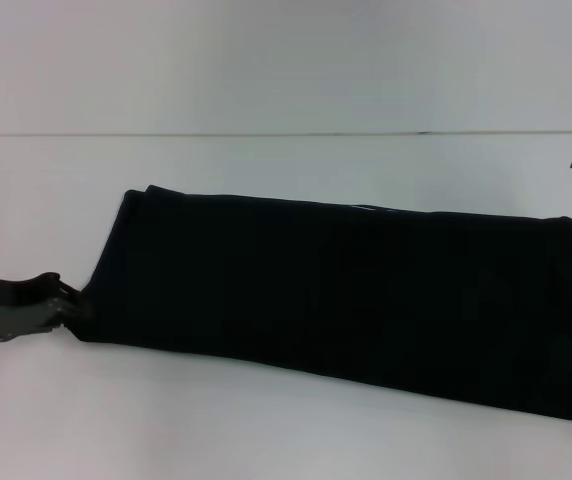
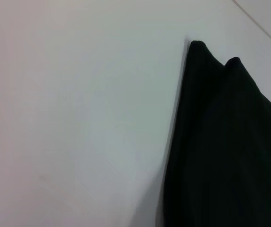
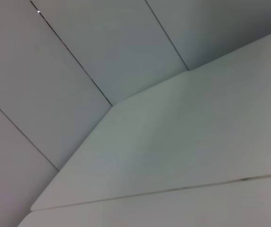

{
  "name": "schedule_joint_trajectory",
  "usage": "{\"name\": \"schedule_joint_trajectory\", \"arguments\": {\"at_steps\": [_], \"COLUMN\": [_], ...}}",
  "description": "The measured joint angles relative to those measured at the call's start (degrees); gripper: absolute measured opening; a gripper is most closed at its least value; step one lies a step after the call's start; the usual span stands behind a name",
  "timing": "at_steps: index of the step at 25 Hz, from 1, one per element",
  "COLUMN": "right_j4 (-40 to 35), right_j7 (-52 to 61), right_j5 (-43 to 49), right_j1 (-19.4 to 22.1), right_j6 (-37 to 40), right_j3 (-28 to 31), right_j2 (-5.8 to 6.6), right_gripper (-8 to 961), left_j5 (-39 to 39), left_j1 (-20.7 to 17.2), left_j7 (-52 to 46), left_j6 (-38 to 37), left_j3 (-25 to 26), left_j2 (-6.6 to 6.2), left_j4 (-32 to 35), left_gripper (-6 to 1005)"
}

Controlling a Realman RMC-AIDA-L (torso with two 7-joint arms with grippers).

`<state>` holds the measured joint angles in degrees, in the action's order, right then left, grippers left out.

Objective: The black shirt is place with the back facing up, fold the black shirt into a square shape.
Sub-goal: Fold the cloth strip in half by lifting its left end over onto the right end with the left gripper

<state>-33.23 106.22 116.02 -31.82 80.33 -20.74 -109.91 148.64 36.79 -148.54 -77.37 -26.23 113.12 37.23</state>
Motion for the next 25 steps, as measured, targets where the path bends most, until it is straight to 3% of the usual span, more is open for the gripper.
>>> {"name": "schedule_joint_trajectory", "arguments": {"at_steps": [2, 5, 12, 18, 25], "right_j4": [0.0, 0.0, 0.4, 0.6, 1.4], "right_j7": [-0.2, -0.2, -1.6, -2.5, -2.6], "right_j5": [0.0, -0.1, -2.2, -2.9, -3.0], "right_j1": [0.0, -0.1, -0.8, -3.1, -5.9], "right_j6": [-0.1, -0.3, -2.1, -4.7, -6.8], "right_j3": [0.0, 0.0, 0.0, 0.0, -0.5], "right_j2": [-0.15, -0.48, -2.87, -5.35, -6.12], "right_gripper": [909, 908, 908, 909, 909], "left_j5": [0.2, 0.9, 2.1, 4.8, 8.4], "left_j1": [0.1, 0.1, -0.5, -3.9, -8.8], "left_j7": [0.2, 0.9, 7.4, 11.1, 11.9], "left_j6": [0.0, 0.0, 1.2, 5.1, 4.9], "left_j3": [0.0, 0.0, 0.2, 0.4, 2.6], "left_j2": [0.00, 0.00, 0.04, 0.39, -0.05], "left_j4": [0.0, 0.2, 2.5, 10.1, 19.8], "left_gripper": [324, 93, 36, 12, 16]}}
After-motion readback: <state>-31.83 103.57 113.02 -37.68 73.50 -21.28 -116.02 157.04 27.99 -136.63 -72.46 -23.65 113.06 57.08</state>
